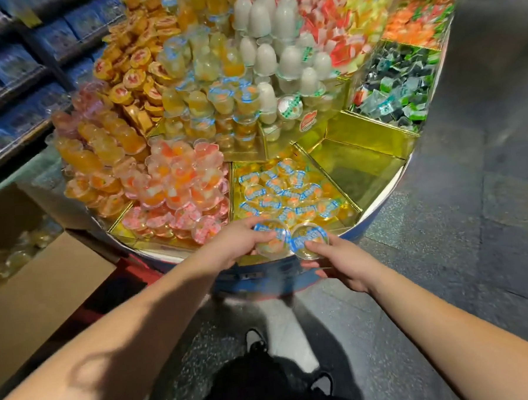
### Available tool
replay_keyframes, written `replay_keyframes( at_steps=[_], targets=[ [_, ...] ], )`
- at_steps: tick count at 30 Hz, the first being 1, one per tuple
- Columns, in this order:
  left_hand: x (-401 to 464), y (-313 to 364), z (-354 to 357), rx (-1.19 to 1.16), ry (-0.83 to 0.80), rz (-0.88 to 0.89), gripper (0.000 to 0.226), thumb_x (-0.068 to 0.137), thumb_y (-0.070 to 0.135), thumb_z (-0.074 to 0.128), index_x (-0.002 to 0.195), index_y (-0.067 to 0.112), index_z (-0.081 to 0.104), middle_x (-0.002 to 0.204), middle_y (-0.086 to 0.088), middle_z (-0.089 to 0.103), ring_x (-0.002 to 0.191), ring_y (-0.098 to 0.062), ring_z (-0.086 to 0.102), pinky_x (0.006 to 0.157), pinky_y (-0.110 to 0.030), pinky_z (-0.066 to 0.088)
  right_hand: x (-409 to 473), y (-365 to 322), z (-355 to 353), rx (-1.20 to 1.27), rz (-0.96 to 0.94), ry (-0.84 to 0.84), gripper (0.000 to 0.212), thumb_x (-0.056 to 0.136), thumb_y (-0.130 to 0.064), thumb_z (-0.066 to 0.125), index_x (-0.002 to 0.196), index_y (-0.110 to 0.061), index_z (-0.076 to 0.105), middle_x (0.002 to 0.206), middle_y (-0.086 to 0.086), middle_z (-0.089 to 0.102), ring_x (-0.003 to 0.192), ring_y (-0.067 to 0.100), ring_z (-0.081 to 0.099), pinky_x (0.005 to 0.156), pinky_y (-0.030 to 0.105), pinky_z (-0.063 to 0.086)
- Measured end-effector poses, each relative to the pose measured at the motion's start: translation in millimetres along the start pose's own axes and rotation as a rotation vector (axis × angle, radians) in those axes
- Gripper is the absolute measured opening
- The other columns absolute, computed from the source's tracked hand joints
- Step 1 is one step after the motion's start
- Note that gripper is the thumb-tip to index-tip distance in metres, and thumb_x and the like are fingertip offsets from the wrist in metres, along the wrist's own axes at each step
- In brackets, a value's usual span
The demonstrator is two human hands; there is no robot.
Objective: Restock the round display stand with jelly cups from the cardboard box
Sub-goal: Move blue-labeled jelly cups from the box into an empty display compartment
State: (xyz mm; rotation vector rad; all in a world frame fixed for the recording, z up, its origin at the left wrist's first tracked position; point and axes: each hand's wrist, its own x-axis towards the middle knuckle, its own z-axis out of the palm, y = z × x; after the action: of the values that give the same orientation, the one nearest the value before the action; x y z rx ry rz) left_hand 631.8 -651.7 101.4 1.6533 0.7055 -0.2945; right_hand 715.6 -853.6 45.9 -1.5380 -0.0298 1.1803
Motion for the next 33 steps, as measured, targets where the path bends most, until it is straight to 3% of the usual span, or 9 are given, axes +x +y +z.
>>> replay_keyframes(
  at_steps=[4,7,10,12,15,21,27,29,33],
  targets=[
    [66.5,16.6,-20.6,0.61,-0.006,0.018,0.055,0.089,0.043,0.067,0.139,0.025,0.054,0.146,0.0,0.049,0.128,-0.02,0.049,0.092,-0.025,0.038,36.0,-15.7,-24.9,-0.017,0.041,0.091,0.072,0.094,-0.033,0.064,0.153,-0.019,0.025,0.141,-0.005,0.053,0.093,0.016,0.073,0.057,0.021,0.048],
    [114.2,25.3,-29.6,0.892,-0.023,-0.052,0.066,0.093,0.042,0.063,0.148,0.012,0.041,0.151,-0.011,0.043,0.134,-0.03,0.044,0.102,-0.032,0.038,57.7,-32.9,-42.0,-0.167,0.084,0.199,0.082,0.094,-0.039,0.063,0.157,-0.015,0.016,0.141,0.0,0.053,0.072,0.002,0.071,0.065,0.029,0.055],
    [154.0,29.1,-35.9,1.087,-0.085,-0.056,0.062,0.094,0.04,0.061,0.143,0.005,0.046,0.145,-0.014,0.048,0.131,-0.03,0.047,0.102,-0.034,0.04,78.2,-51.3,-52.9,-0.475,0.105,0.265,0.08,0.093,-0.052,0.058,0.155,-0.015,0.024,0.148,0.005,0.046,0.036,-0.009,0.05,0.036,0.01,0.039],
    [171.9,24.3,-37.6,1.194,-0.154,-0.09,0.057,0.094,0.043,0.06,0.134,0.003,0.054,0.136,-0.014,0.056,0.12,-0.028,0.055,0.095,-0.034,0.045,100.0,-58.2,-59.0,-0.58,0.092,0.222,0.079,0.091,-0.054,0.06,0.154,-0.017,0.029,0.153,0.003,0.041,0.071,0.0,0.065,0.055,0.006,0.043],
    [187.7,13.0,-36.1,1.355,-0.267,-0.075,0.057,0.097,0.049,0.051,0.126,0.001,0.06,0.128,-0.013,0.06,0.111,-0.028,0.058,0.089,-0.034,0.046,129.9,-61.9,-56.6,-0.728,0.12,0.147,0.08,0.086,-0.059,0.064,0.151,-0.02,0.038,0.151,0.003,0.046,0.129,0.022,0.051,0.094,0.024,0.036],
    [202.7,-9.0,-34.3,1.51,-0.405,-0.121,0.065,0.096,0.053,0.049,0.134,0.001,0.053,0.134,-0.014,0.057,0.121,-0.029,0.054,0.095,-0.034,0.043,171.7,-56.8,-38.8,-0.975,0.216,-0.012,0.086,0.088,-0.058,0.063,0.155,-0.017,0.027,0.156,0.005,0.037,0.14,0.024,0.04,0.109,0.03,0.031],
    [205.8,-16.0,-27.1,1.582,-0.481,-0.168,0.048,0.101,0.041,0.047,0.125,0.001,0.06,0.128,-0.012,0.061,0.096,-0.022,0.054,0.092,-0.032,0.045,203.8,-46.1,-17.7,-1.127,0.253,-0.152,0.086,0.087,-0.064,0.058,0.153,-0.014,0.033,0.156,0.008,0.037,0.137,0.029,0.043,0.111,0.039,0.036],
    [205.1,-20.1,-25.8,1.555,-0.504,-0.202,0.047,0.101,0.037,0.049,0.126,-0.001,0.058,0.126,-0.013,0.059,0.106,-0.026,0.057,0.094,-0.033,0.046,210.1,-42.2,-10.7,-1.175,0.288,-0.181,0.084,0.09,-0.061,0.056,0.151,-0.009,0.034,0.153,0.012,0.041,0.137,0.03,0.041,0.109,0.038,0.035],
    [216.1,-37.0,-26.2,1.543,-0.544,-0.243,0.045,0.099,0.034,0.055,0.124,-0.004,0.058,0.094,-0.009,0.051,0.113,-0.031,0.058,0.098,-0.042,0.049,216.6,-37.2,-0.9,-1.233,0.327,-0.211,0.074,0.095,-0.057,0.05,0.144,-0.001,0.043,0.146,0.016,0.048,0.136,0.031,0.043,0.107,0.036,0.035]
  ],
)
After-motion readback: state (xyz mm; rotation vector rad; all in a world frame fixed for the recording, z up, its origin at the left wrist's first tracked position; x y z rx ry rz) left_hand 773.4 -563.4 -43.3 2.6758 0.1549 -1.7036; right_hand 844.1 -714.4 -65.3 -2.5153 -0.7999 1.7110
